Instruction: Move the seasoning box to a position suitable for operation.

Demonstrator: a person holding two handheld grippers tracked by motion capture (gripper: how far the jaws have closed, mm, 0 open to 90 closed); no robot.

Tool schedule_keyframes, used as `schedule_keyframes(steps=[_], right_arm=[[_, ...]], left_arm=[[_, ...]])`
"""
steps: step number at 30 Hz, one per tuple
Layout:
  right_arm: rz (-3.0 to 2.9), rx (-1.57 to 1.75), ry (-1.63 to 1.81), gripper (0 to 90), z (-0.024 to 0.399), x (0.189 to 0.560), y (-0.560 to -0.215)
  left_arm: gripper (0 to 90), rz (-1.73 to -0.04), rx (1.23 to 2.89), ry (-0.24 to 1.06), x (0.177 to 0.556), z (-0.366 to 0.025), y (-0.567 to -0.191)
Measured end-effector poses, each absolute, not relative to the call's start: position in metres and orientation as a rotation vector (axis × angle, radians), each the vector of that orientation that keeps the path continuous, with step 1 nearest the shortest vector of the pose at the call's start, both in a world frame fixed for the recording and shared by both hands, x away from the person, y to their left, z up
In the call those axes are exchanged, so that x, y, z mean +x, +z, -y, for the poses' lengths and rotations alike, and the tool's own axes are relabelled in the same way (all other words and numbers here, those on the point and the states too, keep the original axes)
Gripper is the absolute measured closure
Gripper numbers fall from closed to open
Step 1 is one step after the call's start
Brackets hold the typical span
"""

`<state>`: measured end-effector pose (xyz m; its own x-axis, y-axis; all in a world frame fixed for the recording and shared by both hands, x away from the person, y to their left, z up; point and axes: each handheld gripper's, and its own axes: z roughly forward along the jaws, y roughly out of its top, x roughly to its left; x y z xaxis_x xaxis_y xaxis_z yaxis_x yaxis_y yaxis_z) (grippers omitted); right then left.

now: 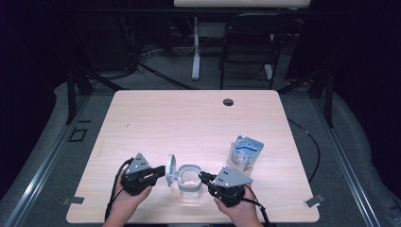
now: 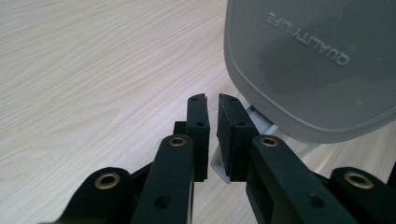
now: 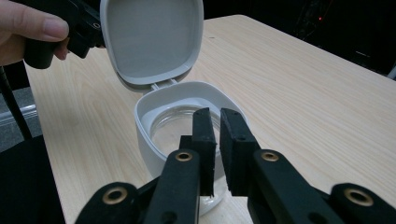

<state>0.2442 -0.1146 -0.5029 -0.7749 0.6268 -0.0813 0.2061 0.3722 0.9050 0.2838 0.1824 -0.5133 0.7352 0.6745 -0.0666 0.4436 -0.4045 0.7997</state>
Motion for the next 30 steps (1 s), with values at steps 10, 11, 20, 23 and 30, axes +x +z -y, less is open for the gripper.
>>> schedule_keyframes(steps=[10,11,20,23,30], right_arm=[[-2.200,0.765,1.370,75.2,0.130,0.242,-0.505],[-2.199,0.763,1.370,74.3,0.131,0.242,-0.505],[-2.175,0.777,1.343,67.5,0.140,0.242,-0.507],[-2.165,0.788,1.336,65.4,0.143,0.242,-0.509],[-2.148,0.806,1.301,60.3,0.152,0.243,-0.509]], left_arm=[[69.3,-0.871,2.017,0.362,0.286,-0.186,-0.517],[68.7,-0.870,2.015,0.359,0.286,-0.187,-0.516],[66.3,-0.899,2.005,0.372,0.287,-0.192,-0.516],[66.2,-0.907,1.999,0.373,0.287,-0.193,-0.517],[64.9,-0.930,1.986,0.377,0.288,-0.197,-0.518]])
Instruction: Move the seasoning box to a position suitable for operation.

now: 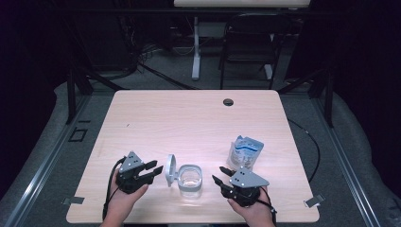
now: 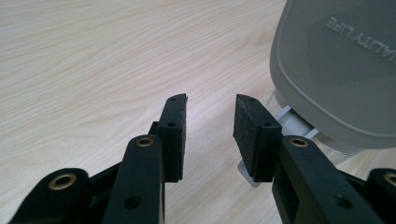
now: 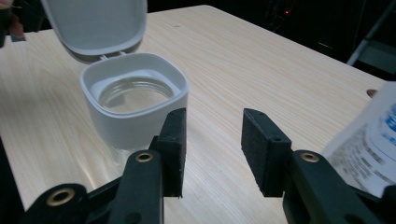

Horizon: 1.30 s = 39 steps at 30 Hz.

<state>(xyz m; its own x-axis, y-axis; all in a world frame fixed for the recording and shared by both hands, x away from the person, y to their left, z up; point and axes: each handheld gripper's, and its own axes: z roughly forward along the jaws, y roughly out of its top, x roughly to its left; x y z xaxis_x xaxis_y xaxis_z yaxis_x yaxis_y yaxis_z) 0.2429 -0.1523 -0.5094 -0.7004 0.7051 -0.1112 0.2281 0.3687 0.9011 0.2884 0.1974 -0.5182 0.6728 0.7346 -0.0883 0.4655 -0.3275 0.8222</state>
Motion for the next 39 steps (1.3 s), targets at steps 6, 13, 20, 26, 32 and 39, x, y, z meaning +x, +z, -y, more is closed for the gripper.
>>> schedule_keyframes(steps=[6,13,20,26,32,39], right_arm=[[-2.111,0.899,1.291,58.1,0.174,0.248,-0.511],[-2.080,0.939,1.275,58.7,0.196,0.248,-0.508],[-2.095,0.941,1.249,59.9,0.208,0.246,-0.507],[-2.110,0.951,1.234,60.4,0.222,0.244,-0.508],[-2.101,0.987,1.239,60.3,0.237,0.243,-0.510],[-2.076,1.046,1.220,60.0,0.255,0.244,-0.513]], left_arm=[[64.1,-0.937,1.975,0.377,0.289,-0.199,-0.518],[63.9,-0.951,1.970,0.373,0.291,-0.199,-0.520],[63.6,-0.965,1.939,0.347,0.293,-0.199,-0.520],[63.4,-0.987,1.922,0.342,0.296,-0.201,-0.521],[63.1,-1.006,1.902,0.338,0.297,-0.204,-0.521],[60.7,-1.020,1.888,0.347,0.297,-0.205,-0.520]])
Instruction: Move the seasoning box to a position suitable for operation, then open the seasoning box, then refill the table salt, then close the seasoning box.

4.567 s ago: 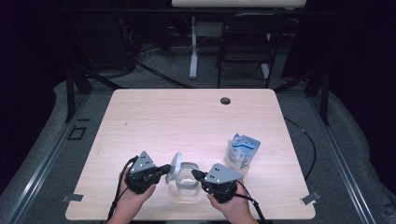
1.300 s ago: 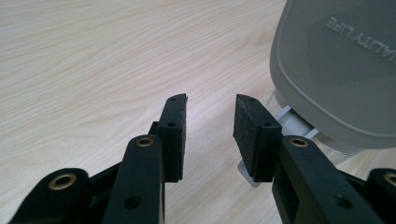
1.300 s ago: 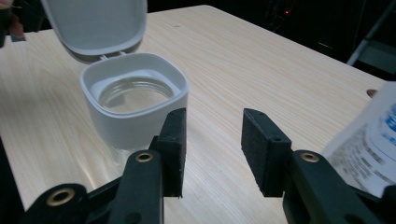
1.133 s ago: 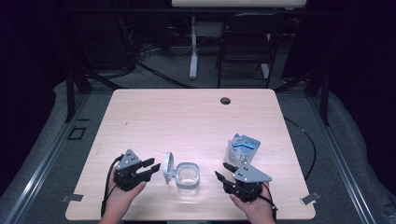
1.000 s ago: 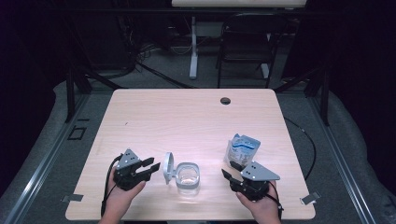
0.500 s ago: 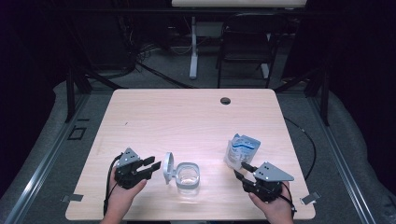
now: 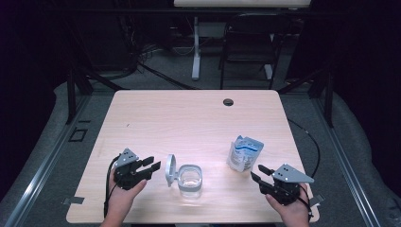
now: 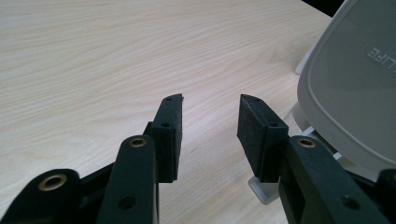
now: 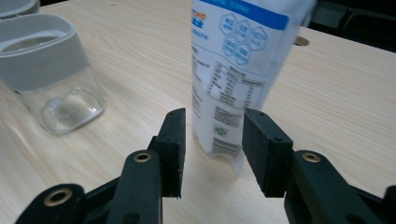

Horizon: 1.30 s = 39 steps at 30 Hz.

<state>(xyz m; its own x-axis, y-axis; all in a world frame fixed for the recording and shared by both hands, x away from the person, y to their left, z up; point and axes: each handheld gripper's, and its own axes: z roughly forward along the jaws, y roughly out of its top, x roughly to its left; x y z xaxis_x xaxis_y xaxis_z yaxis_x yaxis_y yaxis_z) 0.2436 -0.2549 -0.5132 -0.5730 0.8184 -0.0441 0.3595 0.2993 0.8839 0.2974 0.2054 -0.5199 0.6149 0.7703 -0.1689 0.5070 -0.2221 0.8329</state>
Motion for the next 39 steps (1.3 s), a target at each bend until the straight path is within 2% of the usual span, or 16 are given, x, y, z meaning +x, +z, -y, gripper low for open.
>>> schedule_keyframes(steps=[3,7,17,28,39], right_arm=[[-2.063,1.060,1.223,59.3,0.259,0.244,-0.515],[-2.026,1.084,1.216,51.2,0.265,0.246,-0.517],[-2.001,1.082,1.156,42.4,0.265,0.252,-0.530],[-2.028,1.089,1.216,36.3,0.258,0.270,-0.532],[-2.047,1.121,1.251,35.7,0.253,0.286,-0.539]], left_arm=[[59.5,-1.017,1.897,0.354,0.297,-0.206,-0.519],[58.0,-1.019,1.897,0.377,0.297,-0.205,-0.518],[57.5,-1.036,1.877,0.373,0.298,-0.211,-0.518],[57.4,-1.052,1.864,0.396,0.296,-0.213,-0.517],[57.4,-1.034,1.868,0.403,0.296,-0.213,-0.515]])
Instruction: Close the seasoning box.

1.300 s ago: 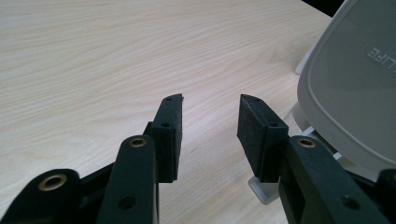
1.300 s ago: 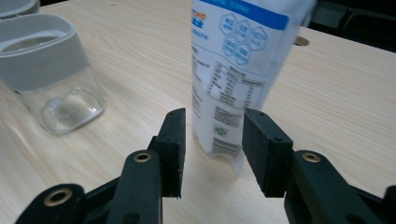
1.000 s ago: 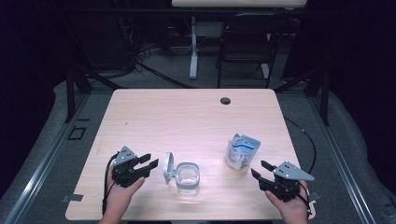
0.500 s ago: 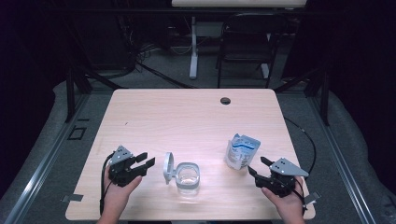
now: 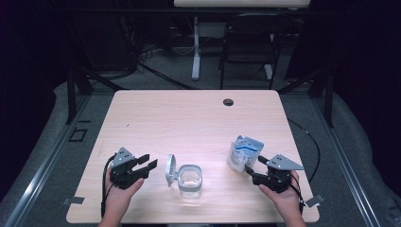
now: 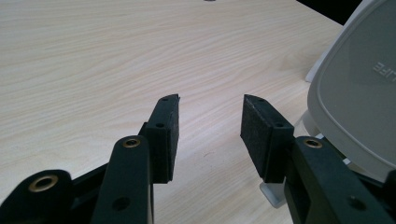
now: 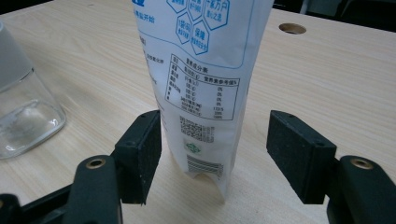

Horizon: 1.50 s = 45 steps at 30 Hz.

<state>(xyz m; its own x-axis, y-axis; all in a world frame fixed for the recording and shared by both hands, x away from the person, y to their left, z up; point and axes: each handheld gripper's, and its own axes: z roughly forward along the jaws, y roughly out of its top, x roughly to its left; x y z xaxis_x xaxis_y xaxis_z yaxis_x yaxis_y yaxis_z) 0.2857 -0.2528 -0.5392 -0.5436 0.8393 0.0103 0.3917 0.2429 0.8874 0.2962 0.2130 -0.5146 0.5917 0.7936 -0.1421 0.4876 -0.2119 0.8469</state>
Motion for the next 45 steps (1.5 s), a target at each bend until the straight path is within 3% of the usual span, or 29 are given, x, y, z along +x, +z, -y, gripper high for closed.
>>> schedule_keyframes(steps=[45], right_arm=[[-2.097,1.058,1.257,36.6,0.228,0.317,-0.548]], left_arm=[[57.5,-1.069,1.845,0.408,0.298,-0.224,-0.517]])
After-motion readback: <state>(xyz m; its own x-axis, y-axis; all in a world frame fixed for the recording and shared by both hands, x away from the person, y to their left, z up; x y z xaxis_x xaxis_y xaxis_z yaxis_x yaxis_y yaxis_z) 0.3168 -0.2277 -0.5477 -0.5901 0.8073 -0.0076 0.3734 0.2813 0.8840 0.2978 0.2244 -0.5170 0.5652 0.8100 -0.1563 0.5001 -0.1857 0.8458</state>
